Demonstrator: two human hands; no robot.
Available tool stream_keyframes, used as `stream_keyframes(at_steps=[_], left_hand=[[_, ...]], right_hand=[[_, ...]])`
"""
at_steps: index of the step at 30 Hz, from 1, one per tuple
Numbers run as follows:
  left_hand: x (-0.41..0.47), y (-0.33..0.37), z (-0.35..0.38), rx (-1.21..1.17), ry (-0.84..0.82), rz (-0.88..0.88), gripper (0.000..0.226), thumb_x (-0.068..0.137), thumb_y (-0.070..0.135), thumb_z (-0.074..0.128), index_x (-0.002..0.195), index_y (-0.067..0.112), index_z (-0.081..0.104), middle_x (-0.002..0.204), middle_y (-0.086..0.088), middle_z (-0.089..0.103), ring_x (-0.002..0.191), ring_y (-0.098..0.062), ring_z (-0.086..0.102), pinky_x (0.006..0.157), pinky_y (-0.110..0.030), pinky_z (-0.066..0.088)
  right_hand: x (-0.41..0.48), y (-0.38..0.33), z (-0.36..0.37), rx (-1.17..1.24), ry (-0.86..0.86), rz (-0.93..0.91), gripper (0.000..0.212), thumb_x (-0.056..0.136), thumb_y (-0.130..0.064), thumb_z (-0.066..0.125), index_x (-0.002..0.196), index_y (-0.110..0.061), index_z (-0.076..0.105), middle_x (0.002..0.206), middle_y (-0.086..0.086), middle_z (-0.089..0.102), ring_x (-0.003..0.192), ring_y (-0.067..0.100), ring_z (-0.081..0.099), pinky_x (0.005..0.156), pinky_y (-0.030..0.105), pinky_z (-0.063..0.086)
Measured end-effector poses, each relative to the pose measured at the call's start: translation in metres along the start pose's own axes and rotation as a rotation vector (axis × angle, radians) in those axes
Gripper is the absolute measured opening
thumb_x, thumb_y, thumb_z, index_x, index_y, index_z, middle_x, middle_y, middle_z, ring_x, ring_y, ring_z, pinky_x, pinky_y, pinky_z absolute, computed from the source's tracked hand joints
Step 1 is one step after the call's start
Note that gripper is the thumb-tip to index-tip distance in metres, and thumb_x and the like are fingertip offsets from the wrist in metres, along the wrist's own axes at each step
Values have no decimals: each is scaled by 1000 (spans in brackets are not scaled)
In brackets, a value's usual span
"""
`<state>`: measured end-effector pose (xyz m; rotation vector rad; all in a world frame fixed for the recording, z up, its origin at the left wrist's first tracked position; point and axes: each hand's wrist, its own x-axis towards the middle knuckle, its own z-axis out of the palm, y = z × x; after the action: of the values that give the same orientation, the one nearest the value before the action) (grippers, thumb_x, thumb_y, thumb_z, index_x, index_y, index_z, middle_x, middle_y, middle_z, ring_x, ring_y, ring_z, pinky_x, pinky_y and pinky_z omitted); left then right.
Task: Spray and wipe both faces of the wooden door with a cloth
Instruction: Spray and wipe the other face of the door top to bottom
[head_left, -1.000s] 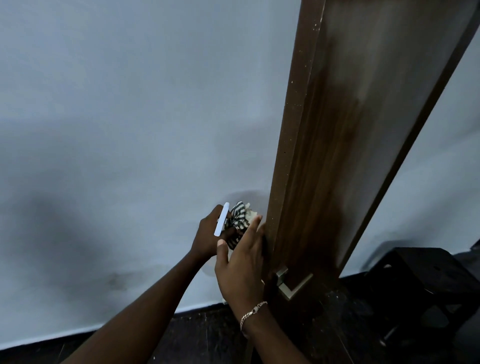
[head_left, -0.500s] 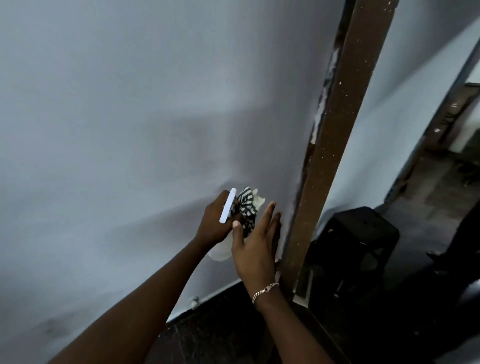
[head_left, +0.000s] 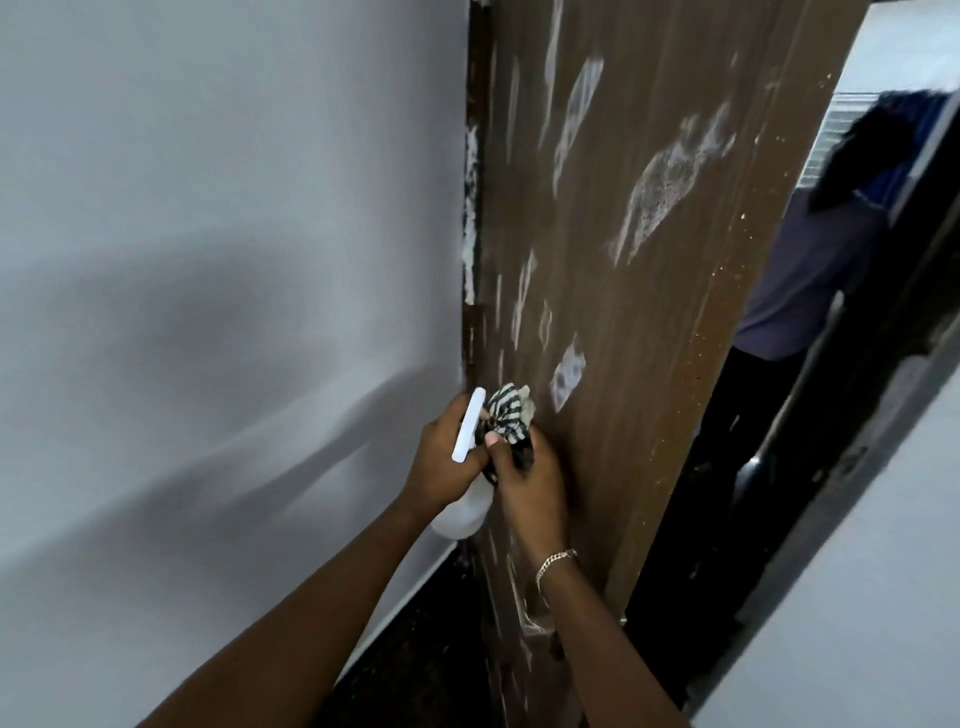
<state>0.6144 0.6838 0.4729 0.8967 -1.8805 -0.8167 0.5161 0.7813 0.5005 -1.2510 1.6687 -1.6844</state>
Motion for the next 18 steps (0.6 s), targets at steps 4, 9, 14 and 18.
stream_keyframes(at_steps=[4,9,14,18], left_hand=[[12,8,20,-25,-71,23,36,93,20,78,123,28,59,108,8,69,102,-18,69,91,-52,58],[21,19,33,-130,-171,24,46,87,52,80,124,34,60,116,9,69,111,-21,68,100,-53,56],[34,34,46,-232,-213,-2,56,77,71,78,117,35,63,113,6,70,110,-23,69,100,-51,56],[59,38,64,-278,-159,22,25,92,43,76,116,41,68,102,11,74,101,-11,73,97,-43,60]], right_hand=[[8,-6,-26,77,12,-14,27,95,-32,67,121,-27,68,113,-10,74,110,7,68,98,40,54],[16,-7,-52,158,102,15,20,98,-16,64,115,-20,72,105,-7,76,100,7,71,83,22,56],[38,5,-79,164,212,76,19,98,-11,59,105,-20,75,98,-3,77,94,13,73,85,38,58],[64,22,-100,201,291,116,25,99,-11,54,111,-21,74,104,-4,77,100,15,72,94,49,56]])
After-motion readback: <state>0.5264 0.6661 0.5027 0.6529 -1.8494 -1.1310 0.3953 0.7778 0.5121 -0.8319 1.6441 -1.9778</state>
